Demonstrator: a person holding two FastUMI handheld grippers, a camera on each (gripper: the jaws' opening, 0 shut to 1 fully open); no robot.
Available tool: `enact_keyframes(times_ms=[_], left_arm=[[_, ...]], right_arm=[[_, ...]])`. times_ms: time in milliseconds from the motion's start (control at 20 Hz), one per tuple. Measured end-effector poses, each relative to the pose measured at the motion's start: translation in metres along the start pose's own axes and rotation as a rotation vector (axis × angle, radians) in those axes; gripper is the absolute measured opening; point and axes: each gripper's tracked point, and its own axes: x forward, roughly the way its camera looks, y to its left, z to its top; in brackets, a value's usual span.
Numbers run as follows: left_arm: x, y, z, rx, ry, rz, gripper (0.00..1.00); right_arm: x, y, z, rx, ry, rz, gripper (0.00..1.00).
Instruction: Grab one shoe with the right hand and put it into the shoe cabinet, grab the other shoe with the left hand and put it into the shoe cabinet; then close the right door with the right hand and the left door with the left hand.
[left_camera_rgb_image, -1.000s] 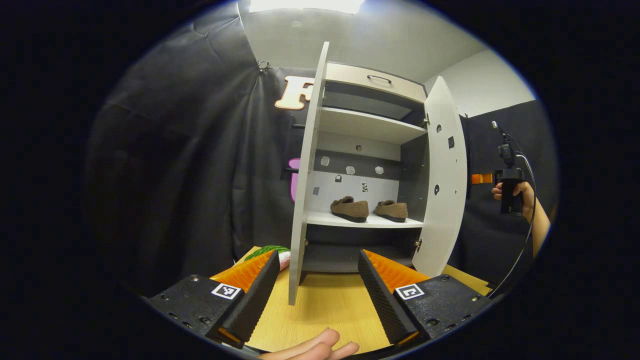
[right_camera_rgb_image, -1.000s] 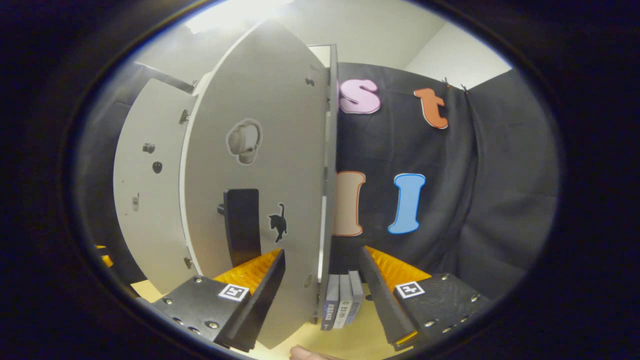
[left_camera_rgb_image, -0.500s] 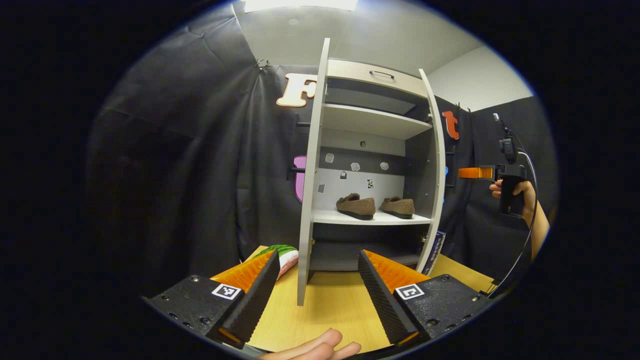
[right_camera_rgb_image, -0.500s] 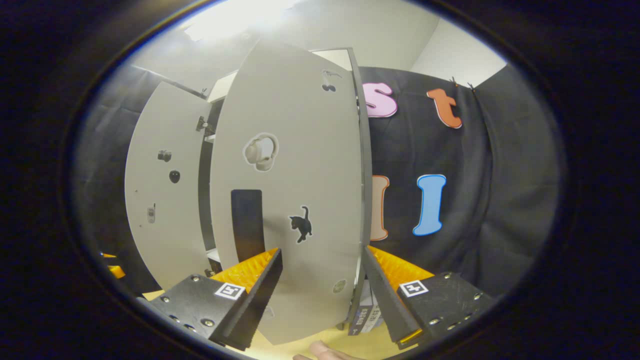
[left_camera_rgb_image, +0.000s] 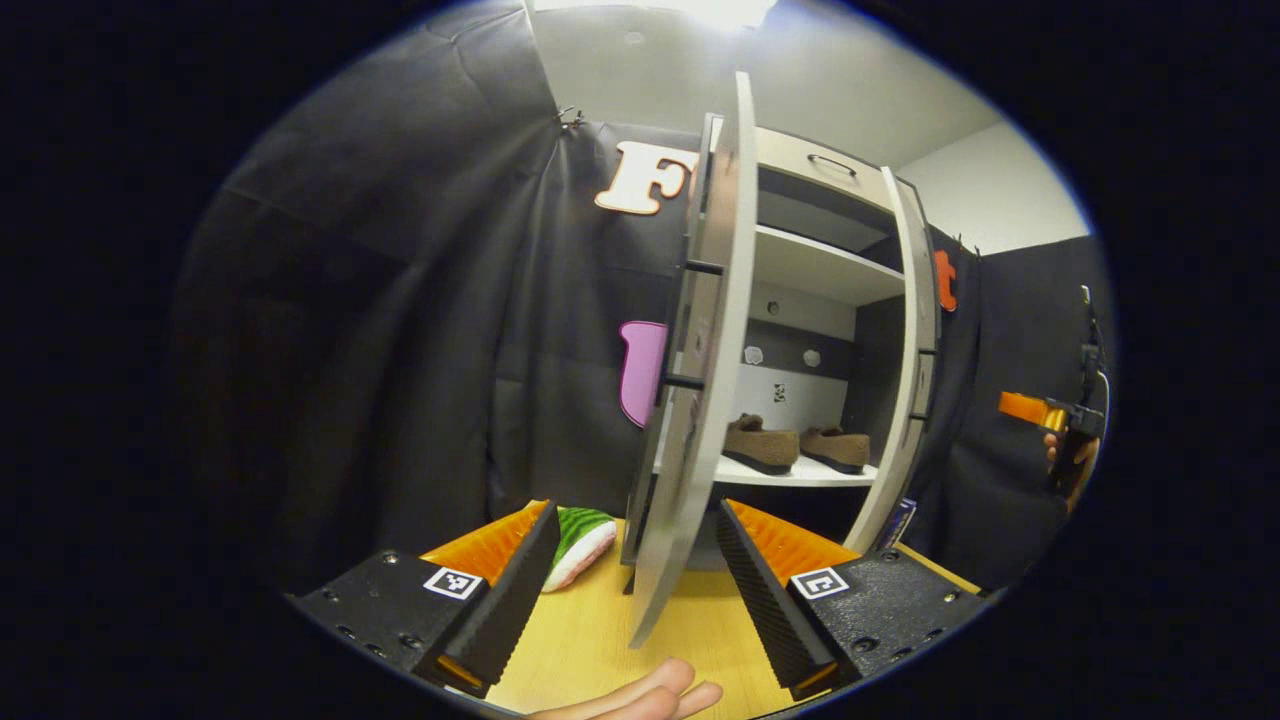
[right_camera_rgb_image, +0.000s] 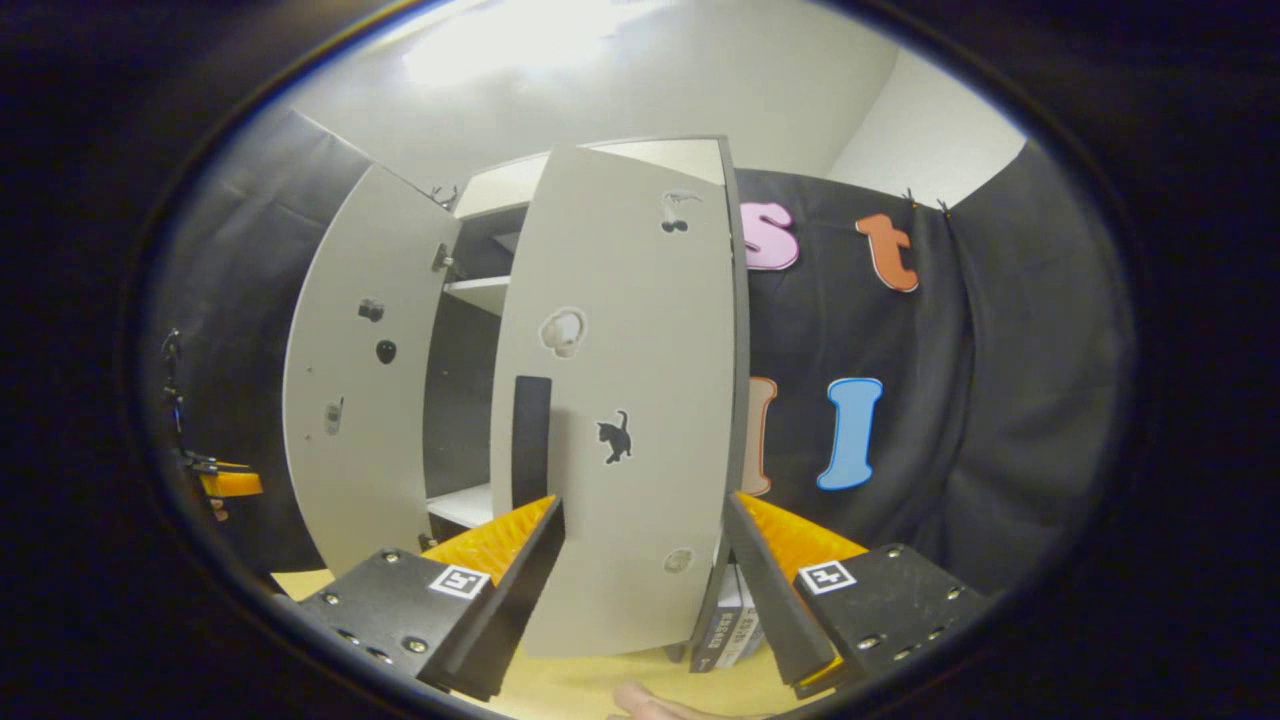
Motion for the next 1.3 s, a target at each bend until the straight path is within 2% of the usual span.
enact_keyframes(times_ms=[50, 250, 300, 450, 500, 550, 600, 700, 750, 800, 850, 900, 1050, 1150, 1200, 1250, 1300], left_arm=[[0.005, 0.010, 0.005, -0.002, -0.007, 0.019, 0.96], [0.025, 0.064, 0.039, 0.085, -0.057, 0.143, 0.96], [0.029, 0.074, 0.047, 0.108, -0.060, 0.161, 0.96], [0.043, 0.087, 0.066, 0.170, -0.038, 0.149, 0.93], [0.048, 0.095, 0.076, 0.186, -0.049, 0.160, 0.96], [0.054, 0.105, 0.085, 0.190, -0.051, 0.177, 0.96], [0.060, 0.114, 0.095, 0.174, -0.049, 0.185, 0.93], [0.076, 0.112, 0.105, 0.132, -0.058, 0.142, 0.96], [0.083, 0.107, 0.108, 0.129, -0.071, 0.102, 0.94], [0.088, 0.100, 0.111, 0.144, -0.090, 0.065, 0.94], [0.094, 0.098, 0.111, 0.155, -0.090, 0.049, 0.96], [0.100, 0.097, 0.108, 0.148, -0.084, 0.038, 0.93], [0.113, 0.065, 0.092, 0.110, -0.029, -0.036, 0.94], [0.118, 0.044, 0.095, 0.124, -0.024, -0.075, 0.94], [0.118, 0.036, 0.096, 0.131, -0.018, -0.092, 0.94], [0.118, 0.031, 0.099, 0.148, -0.018, -0.077, 0.96], [0.119, 0.029, 0.105, 0.170, -0.036, -0.065, 0.89]], right_arm=[[-0.004, 0.003, -0.001, 0.007, -0.003, 0.007, 0.96], [-0.025, -0.002, 0.000, 0.008, -0.027, -0.040, 0.94], [-0.028, 0.002, -0.001, 0.026, -0.028, -0.034, 0.97], [-0.038, 0.007, 0.000, 0.055, -0.026, -0.026, 0.96], [-0.040, 0.009, 0.000, 0.049, -0.025, -0.020, 0.96], [-0.043, 0.011, -0.001, 0.042, -0.025, -0.012, 0.94], [-0.046, 0.011, -0.002, 0.034, -0.031, -0.009, 0.96], [-0.049, 0.011, -0.005, 0.033, -0.036, -0.005, 0.96], [-0.051, 0.010, -0.006, 0.036, -0.034, -0.004, 0.94], [-0.049, 0.007, -0.009, 0.042, -0.030, -0.009, 0.96], [-0.049, 0.003, -0.010, 0.049, -0.027, -0.014, 0.94], [-0.049, 0.002, -0.011, 0.055, -0.026, -0.018, 0.96], [-0.051, -0.006, -0.013, 0.066, -0.031, -0.016, 0.97], [-0.054, -0.010, -0.014, 0.072, -0.040, -0.018, 0.96], [-0.055, -0.011, -0.014, 0.073, -0.041, -0.017, 0.96], [-0.058, -0.011, -0.014, 0.076, -0.041, -0.017, 0.94], [-0.059, -0.010, -0.014, 0.079, -0.043, -0.013, 0.96]])
